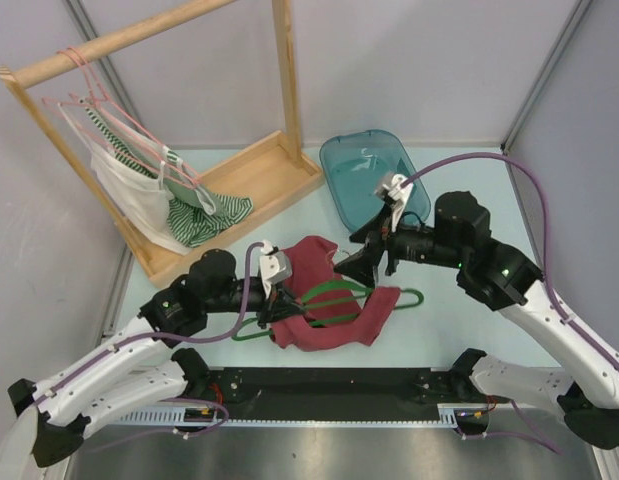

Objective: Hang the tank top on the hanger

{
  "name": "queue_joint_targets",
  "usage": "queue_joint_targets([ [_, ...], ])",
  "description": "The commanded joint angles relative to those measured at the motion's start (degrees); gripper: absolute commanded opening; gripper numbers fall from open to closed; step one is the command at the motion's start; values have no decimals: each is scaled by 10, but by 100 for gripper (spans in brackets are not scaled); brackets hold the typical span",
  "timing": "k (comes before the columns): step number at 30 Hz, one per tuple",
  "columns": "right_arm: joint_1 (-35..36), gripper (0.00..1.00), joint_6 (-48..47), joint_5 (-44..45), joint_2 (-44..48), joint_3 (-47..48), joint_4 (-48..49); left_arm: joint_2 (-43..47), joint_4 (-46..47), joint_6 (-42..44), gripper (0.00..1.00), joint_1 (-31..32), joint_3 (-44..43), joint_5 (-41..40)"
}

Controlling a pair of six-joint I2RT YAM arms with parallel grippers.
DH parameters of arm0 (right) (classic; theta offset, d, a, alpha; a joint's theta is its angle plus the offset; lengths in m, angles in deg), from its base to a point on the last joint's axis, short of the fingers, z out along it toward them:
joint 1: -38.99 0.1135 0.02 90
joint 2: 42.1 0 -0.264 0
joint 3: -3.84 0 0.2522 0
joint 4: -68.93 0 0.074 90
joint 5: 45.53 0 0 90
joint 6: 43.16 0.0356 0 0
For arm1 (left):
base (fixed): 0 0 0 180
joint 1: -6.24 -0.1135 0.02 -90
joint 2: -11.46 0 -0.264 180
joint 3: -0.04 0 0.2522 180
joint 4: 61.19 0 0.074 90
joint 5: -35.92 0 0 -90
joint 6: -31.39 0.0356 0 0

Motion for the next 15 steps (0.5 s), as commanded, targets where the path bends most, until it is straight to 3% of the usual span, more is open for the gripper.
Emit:
queue_joint_targets([
  [1,-37,88,14,185,54,32,2,-3,76,-67,0,2,8,-144],
  [5,-56,88,66,304,77,24,-13,-15,93,-108,0,3,5,-259],
  [8,-53,87,132,292,83,-22,23,-20,134,-147,0,4,10,-325],
  [10,-45,85,195,242,88,-83,96,-17,179,-177,0,11,24,-364],
  [15,-8,84,272,228,69,-154,235,-11,254,-214,0,41,50,-437],
])
